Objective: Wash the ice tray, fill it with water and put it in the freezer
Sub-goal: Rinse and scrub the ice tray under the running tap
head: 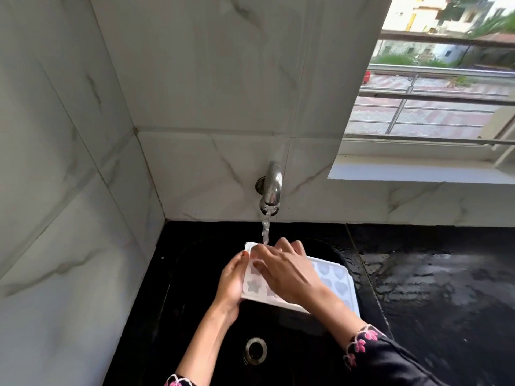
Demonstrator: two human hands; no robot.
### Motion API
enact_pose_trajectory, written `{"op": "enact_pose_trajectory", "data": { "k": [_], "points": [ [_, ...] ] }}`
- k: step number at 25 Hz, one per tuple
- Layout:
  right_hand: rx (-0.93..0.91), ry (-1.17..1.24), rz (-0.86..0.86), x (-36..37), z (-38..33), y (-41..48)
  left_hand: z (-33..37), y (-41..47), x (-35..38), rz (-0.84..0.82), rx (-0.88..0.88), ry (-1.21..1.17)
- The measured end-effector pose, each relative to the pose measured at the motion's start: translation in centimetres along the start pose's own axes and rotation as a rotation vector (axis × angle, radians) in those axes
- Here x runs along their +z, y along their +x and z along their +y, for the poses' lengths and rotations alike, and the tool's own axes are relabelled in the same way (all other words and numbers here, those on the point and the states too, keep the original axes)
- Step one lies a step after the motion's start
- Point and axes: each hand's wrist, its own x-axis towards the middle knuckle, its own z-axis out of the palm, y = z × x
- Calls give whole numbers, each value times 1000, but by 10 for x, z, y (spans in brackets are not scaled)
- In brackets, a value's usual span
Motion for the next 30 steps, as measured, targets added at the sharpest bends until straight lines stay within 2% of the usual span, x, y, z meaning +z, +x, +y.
{"op": "enact_pose_trajectory", "data": {
  "k": [2, 4, 6, 8, 11, 13, 15, 17, 18, 20, 22, 25, 27, 30],
  "points": [
    [63, -22, 45, 5, -9, 2, -1, -2, 6, 8, 12, 8],
    [102, 148, 25, 13, -14, 3, 0, 2, 3, 20, 37, -22],
    [39, 263, -15, 17, -6, -6, 4, 8, -10, 63, 57, -38],
    [-8, 165, 65, 21, 10, -13, 4, 12, -21, 93, 47, -63],
    [216, 56, 129, 24, -6, -7, -4, 7, -15, 54, 20, -32],
    [352, 149, 52, 28, -24, -2, -10, 5, -15, 54, 26, -15],
    [231, 191, 17, 30, -19, -10, -7, 7, -23, 89, 39, -19],
    [28, 82, -7, 25, 1, -17, -3, 8, -31, 103, 38, -23],
    [-9, 17, -10, 24, 8, -17, -2, 7, -32, 92, 33, -20],
    [88, 4, 1, 26, 4, -13, -3, 6, -26, 57, 30, 10],
    [223, 128, -22, 29, -12, -11, -4, 7, -21, 58, 45, 31],
    [75, 208, -59, 39, -3, -24, 4, 13, -31, 80, 83, 33],
    [23, 179, 23, 36, 15, -29, 6, 14, -41, 76, 75, 17],
    [168, 35, 155, 33, -1, -21, 3, 14, -42, 59, 48, -4]
  ]
}}
